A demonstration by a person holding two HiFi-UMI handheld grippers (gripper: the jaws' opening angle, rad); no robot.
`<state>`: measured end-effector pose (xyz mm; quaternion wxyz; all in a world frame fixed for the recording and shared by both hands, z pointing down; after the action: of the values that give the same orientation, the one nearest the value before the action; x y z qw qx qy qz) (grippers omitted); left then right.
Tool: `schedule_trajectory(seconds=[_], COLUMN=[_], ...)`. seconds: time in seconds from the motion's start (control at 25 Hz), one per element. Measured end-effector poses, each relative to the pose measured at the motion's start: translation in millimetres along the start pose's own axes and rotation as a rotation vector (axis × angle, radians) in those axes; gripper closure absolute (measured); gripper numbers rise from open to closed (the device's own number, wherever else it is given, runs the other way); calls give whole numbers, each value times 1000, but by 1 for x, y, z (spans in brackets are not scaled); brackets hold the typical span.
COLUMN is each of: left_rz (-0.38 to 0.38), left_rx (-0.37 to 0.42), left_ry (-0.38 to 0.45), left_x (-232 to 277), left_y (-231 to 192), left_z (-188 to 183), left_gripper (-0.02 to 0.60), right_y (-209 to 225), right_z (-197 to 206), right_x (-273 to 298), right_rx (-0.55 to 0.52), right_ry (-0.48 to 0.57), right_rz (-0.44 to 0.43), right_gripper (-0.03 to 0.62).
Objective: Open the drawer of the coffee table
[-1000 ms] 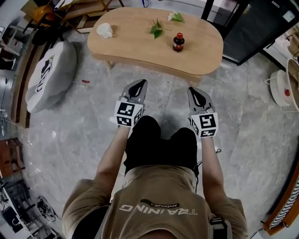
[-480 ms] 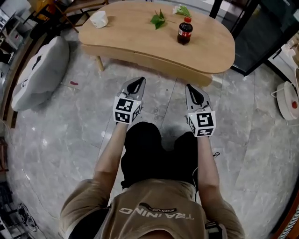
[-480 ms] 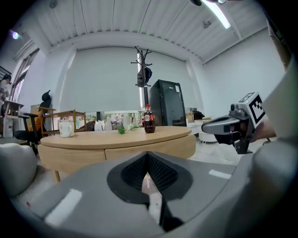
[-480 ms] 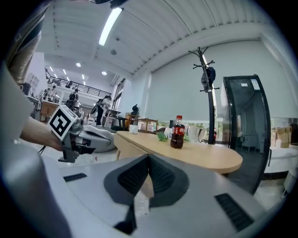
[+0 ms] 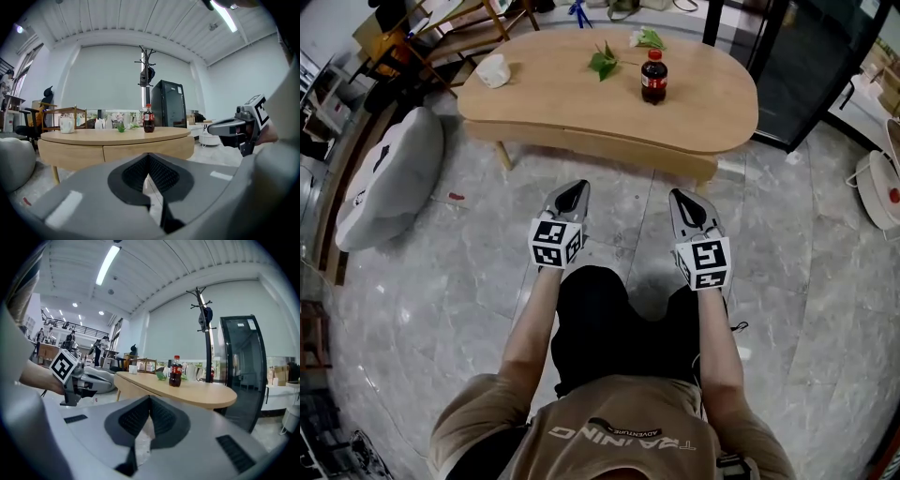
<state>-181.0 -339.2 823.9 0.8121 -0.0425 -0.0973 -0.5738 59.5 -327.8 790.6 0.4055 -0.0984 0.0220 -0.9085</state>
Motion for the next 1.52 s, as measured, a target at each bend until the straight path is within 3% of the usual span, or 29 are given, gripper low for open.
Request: schedule_trajectory(seconds=[0.2, 0.28, 0.36, 0.52, 0.64, 0.68, 0.72, 1.08, 1.12, 1.28, 1.4, 1.52], left_rz=[26, 49, 85, 154, 191, 201, 207, 221, 219, 202, 218, 182], left_rx=[21, -49, -256, -825, -1311, -1450, -1530, -1446, -1452, -1506, -1515, -1521], left_ry=[-1, 7, 31, 108, 218, 266, 301, 301, 311, 352, 413, 428], left_x=[1, 4, 7, 17, 30, 33, 36, 59, 63, 95, 124, 147], left_y=[10, 9, 5, -16, -25, -27, -27, -26, -28, -38, -46, -54], left_z=[-7, -8, -6, 13, 39, 47, 53, 78, 84, 110, 121, 137], left_gripper=[575, 575, 575, 575, 575, 575, 575, 570, 555, 372, 348, 344], right_y=[-2, -3, -2, 0, -1, -1, -1, 2, 3, 6, 3, 1], right_z=[-3, -4, -2, 5, 6, 5, 4, -2, -3, -8, -12, -11], right_x=[1, 1, 0, 0, 0, 2, 3, 10, 10, 16, 20, 25], right_rx=[2, -18, -31, 2, 11, 13, 13, 0, 6, 40, 33, 23], right_ry=[0, -8, -19, -22, -15, -10, -4, 4, 5, 26, 28, 20], right_rz=[11, 6, 0, -5, -11, -12, -12, 10, 15, 35, 33, 28], right_gripper=[589, 589, 589, 589, 589, 589, 589, 589, 589, 589, 589, 589])
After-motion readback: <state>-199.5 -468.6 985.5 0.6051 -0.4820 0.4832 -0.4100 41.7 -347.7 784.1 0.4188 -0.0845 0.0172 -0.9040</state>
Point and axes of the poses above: the fingertips, and each gripper's own axes: x forward along the fingers, y to its right, z out of its underside, the point moved 6 cm from there along -x, backward along the fingers, and after that the axes turned 4 degrees about -z, right-handed, at the moved point
